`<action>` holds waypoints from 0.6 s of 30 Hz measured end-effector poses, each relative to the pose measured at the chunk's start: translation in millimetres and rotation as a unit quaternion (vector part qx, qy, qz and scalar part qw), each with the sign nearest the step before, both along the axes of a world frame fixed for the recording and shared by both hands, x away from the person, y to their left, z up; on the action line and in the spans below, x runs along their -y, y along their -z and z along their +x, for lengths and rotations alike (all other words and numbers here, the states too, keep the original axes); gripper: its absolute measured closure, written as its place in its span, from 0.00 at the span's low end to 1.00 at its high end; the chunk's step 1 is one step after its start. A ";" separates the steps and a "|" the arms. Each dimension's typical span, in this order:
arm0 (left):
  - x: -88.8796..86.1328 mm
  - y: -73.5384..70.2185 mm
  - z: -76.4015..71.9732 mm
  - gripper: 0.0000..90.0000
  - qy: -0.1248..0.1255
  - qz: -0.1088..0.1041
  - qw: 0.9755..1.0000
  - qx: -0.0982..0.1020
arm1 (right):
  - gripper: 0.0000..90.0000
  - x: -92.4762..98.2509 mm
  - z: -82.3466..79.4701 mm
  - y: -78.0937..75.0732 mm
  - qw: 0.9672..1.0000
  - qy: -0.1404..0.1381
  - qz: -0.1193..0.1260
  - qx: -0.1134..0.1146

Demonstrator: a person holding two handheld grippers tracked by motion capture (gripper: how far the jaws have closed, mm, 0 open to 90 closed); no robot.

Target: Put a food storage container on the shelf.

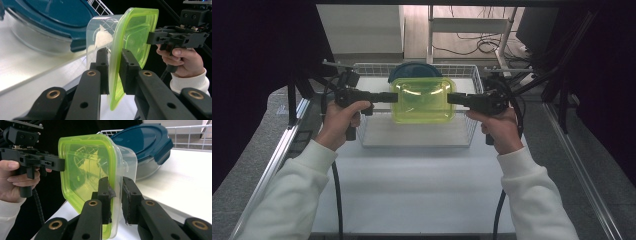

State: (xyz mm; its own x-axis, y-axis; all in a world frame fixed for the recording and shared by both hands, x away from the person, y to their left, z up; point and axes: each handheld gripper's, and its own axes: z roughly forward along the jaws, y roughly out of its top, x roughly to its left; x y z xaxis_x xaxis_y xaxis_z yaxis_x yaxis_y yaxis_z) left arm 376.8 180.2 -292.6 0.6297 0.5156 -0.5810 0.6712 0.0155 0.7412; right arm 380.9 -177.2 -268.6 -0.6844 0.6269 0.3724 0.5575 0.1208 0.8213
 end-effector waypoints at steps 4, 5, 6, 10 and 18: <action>-1.6 -8.3 9.1 0.87 0.004 -0.002 1.000 0.000 | 0.86 0.4 8.7 -6.7 1.000 -0.001 0.003 0.000; -1.9 -10.2 10.9 0.87 0.003 0.000 1.000 0.000 | 0.86 -0.3 10.8 -9.1 1.000 -0.001 0.003 0.002; -2.7 -13.7 13.7 0.87 0.002 0.002 1.000 0.001 | 0.86 -1.0 12.0 -10.6 1.000 0.000 0.003 0.003; -5.6 -24.8 22.5 0.87 0.002 0.007 1.000 0.001 | 0.86 -3.9 19.9 -18.8 1.000 0.000 0.007 0.006; -11.8 -43.9 44.2 0.87 -0.005 0.012 1.000 -0.001 | 0.86 -11.0 40.7 -33.1 1.000 0.002 0.017 -0.002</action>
